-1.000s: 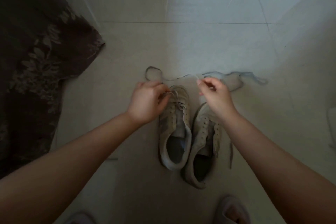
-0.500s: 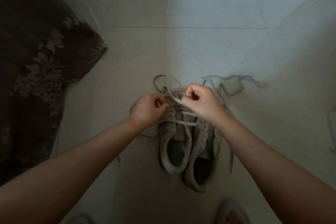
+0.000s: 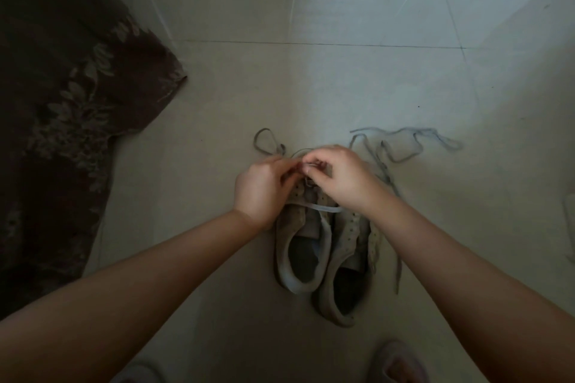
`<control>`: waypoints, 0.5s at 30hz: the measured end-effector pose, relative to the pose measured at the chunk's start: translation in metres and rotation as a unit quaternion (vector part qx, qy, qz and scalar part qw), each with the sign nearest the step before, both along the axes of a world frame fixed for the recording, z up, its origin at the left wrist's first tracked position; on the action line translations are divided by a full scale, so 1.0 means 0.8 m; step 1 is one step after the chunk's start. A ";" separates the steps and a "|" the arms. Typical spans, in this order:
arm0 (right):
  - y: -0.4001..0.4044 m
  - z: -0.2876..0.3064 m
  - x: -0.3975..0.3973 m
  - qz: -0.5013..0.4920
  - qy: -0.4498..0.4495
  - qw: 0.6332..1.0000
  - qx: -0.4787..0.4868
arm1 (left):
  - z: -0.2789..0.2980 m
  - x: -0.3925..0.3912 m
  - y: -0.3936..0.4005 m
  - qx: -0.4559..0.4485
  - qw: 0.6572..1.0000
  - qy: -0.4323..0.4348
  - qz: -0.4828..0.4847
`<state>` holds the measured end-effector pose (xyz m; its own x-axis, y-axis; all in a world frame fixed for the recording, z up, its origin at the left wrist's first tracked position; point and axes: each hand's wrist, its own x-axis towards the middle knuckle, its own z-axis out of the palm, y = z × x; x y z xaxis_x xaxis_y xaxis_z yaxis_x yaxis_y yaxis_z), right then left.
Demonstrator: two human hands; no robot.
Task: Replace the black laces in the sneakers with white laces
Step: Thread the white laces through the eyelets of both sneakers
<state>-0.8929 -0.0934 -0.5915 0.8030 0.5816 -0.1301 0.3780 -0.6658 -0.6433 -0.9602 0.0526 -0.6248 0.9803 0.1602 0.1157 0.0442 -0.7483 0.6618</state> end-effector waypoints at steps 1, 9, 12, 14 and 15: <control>0.002 0.003 0.000 -0.030 0.029 0.999 0.030 | 0.000 0.002 0.002 -0.015 1.000 0.010 0.004; 0.017 0.000 -0.003 -0.041 0.000 0.998 0.054 | -0.001 -0.001 0.006 -0.202 0.973 0.093 0.067; 0.019 -0.007 -0.015 -0.092 -0.090 0.990 0.057 | -0.012 -0.002 0.009 -0.295 0.931 0.163 0.143; 0.015 -0.013 -0.025 -0.082 -0.148 0.986 0.007 | -0.018 -0.003 0.008 -0.315 0.913 0.205 0.157; 0.011 -0.017 -0.030 -0.069 -0.176 0.981 -0.034 | -0.019 -0.003 0.006 -0.327 0.906 0.219 0.158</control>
